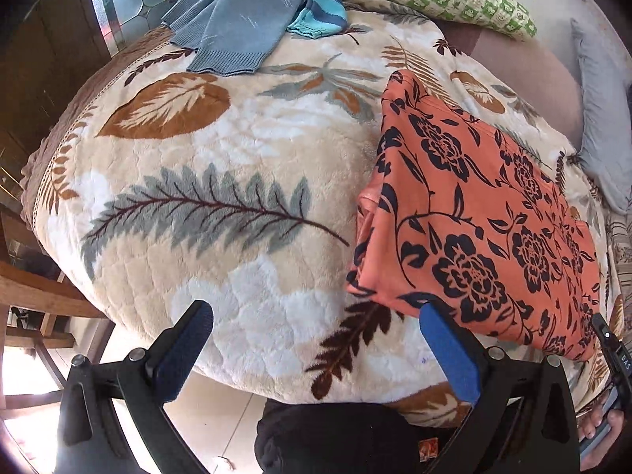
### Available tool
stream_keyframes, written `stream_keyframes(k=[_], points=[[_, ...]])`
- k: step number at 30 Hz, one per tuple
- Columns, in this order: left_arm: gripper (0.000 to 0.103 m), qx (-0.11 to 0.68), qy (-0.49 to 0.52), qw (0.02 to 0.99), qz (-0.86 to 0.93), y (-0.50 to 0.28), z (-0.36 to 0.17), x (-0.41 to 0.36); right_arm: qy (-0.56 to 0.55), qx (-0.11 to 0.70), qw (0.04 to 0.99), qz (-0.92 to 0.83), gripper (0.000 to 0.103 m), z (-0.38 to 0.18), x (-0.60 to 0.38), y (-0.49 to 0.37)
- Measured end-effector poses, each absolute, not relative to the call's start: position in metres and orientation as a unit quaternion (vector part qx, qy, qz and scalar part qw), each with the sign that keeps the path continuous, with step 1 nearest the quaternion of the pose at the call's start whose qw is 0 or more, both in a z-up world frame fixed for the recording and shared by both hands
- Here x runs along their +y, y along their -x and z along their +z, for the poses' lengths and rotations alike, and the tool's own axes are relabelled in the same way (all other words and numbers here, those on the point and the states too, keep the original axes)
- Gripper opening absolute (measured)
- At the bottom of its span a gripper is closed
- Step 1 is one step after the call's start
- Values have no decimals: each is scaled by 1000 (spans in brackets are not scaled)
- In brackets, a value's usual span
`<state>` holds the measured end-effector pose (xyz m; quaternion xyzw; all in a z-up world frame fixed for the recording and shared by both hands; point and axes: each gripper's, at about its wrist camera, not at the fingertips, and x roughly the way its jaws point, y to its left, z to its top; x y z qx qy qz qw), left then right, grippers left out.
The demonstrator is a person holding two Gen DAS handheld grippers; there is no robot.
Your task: Fold small clothes
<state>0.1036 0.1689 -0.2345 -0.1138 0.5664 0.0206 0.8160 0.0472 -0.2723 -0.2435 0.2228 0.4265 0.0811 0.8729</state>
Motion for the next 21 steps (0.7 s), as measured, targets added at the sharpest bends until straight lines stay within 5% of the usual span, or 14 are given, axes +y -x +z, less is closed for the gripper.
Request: stream_keyframes(k=[11,21], points=[[103,626,122,770,28,-129,-295,145,-301,503,805,93,7,-286,-245,-72],[103,580,201,790,0,-115,-266,159,-281,479,830,46,9,-264,-284,-68]])
